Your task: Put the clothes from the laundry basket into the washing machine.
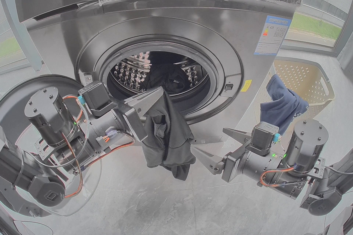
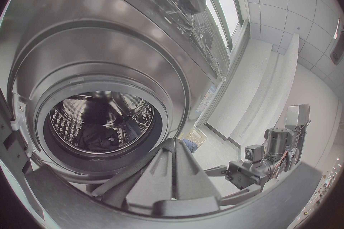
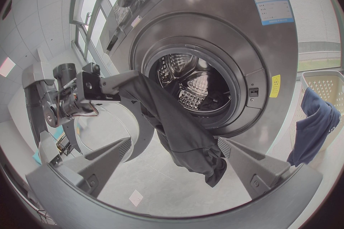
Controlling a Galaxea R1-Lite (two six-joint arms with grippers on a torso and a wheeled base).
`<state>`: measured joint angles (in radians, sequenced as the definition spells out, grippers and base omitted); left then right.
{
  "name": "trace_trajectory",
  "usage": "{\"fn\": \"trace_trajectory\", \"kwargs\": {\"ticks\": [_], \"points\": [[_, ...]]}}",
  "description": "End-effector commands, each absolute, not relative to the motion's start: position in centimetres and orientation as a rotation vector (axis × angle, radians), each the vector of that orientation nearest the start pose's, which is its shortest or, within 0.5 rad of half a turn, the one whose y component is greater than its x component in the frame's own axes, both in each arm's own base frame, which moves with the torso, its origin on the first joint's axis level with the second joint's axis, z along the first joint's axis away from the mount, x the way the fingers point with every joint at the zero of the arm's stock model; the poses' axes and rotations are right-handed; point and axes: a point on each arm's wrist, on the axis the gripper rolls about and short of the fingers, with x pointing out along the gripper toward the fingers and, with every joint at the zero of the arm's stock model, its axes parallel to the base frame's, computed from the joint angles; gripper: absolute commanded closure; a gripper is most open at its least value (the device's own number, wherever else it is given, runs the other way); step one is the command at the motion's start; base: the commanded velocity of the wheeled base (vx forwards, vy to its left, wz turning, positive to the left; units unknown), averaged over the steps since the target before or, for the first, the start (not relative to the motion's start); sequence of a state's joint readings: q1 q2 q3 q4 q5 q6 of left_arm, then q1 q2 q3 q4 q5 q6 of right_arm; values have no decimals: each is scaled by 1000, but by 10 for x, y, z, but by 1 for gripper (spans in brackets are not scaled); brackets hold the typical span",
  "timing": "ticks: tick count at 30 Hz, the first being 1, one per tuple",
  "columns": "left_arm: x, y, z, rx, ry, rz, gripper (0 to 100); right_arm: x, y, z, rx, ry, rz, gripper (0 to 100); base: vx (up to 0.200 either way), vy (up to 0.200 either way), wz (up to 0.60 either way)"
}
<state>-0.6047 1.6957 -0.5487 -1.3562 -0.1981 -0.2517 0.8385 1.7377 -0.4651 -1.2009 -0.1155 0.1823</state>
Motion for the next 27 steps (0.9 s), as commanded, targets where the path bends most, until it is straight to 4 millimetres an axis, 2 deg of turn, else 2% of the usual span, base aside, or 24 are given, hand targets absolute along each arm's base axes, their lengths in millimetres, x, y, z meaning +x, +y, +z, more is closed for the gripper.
{"fn": "trace_trajectory", "kwargs": {"ticks": [1,3,8,21,27], "points": [[226,-162,194,-284,-127,-826,100,193,209,131,117,163,704,0,0,0,0],[227,-162,198,-289,-143,-827,100,200,213,124,91,171,697,0,0,0,0],[225,-164,206,-296,-170,-834,100,216,226,122,93,156,689,0,0,0,0],[225,-165,206,-296,-168,-836,100,253,262,116,100,92,692,0,0,0,0],[224,-164,205,-295,-166,-837,100,273,258,107,78,89,648,0,0,0,0]]}}
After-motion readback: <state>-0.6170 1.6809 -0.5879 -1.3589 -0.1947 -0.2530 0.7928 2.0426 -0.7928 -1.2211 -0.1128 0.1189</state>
